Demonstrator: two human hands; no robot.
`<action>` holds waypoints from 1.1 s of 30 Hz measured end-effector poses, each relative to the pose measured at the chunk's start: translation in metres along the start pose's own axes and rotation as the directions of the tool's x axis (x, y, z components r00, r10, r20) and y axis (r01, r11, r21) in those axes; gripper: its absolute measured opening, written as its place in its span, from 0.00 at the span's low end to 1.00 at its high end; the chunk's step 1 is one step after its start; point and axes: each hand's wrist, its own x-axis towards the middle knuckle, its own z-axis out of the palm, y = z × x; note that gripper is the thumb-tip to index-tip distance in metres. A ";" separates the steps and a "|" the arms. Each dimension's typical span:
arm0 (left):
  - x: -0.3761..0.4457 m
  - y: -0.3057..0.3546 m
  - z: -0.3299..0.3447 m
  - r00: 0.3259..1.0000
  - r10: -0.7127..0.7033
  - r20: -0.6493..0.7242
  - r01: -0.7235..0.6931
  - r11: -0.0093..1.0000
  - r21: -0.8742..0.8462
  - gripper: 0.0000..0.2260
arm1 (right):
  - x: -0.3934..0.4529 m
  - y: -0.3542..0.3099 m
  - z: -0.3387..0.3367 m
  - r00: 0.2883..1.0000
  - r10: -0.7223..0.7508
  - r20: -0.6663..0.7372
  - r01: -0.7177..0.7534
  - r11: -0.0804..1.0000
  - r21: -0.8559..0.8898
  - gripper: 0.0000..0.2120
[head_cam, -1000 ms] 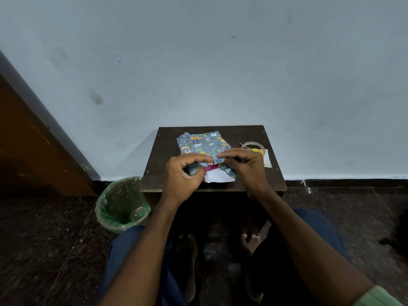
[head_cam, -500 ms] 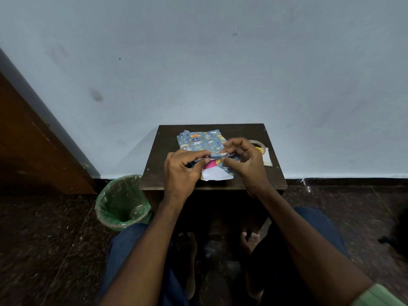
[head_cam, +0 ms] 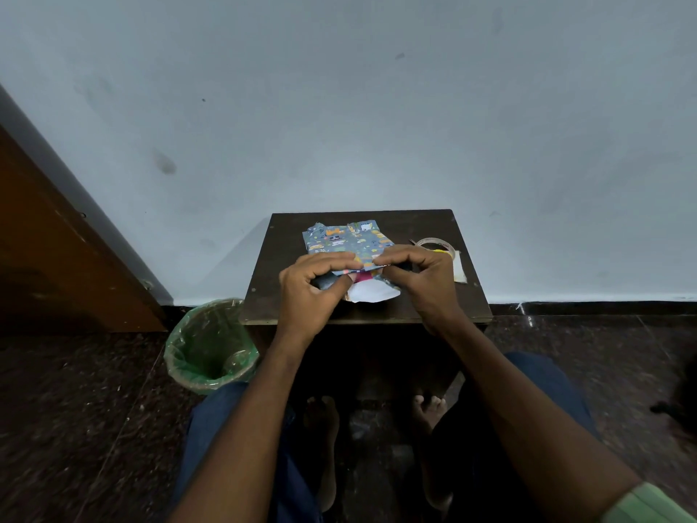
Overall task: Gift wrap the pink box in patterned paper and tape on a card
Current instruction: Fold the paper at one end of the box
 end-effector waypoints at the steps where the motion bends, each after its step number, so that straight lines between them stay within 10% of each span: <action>1: 0.000 -0.003 0.000 0.996 -0.080 0.035 0.081 0.996 -0.040 0.13 | 0.001 0.000 0.000 1.000 -0.003 -0.005 0.003 1.000 0.001 0.12; 7: -0.001 -0.003 0.003 0.952 -0.282 0.120 0.299 0.940 -0.165 0.16 | 0.005 0.004 -0.005 0.997 0.036 -0.065 -0.035 0.999 0.021 0.12; 22: -0.001 -0.004 0.007 0.998 -0.004 0.065 0.005 1.000 -0.004 0.16 | 0.007 0.004 -0.008 0.997 0.020 -0.072 -0.018 0.999 0.027 0.11; 33: 0.003 -0.006 0.012 0.997 -0.057 -0.050 0.056 0.998 -0.015 0.10 | 0.007 -0.001 -0.008 1.000 -0.011 0.024 0.011 1.000 0.001 0.13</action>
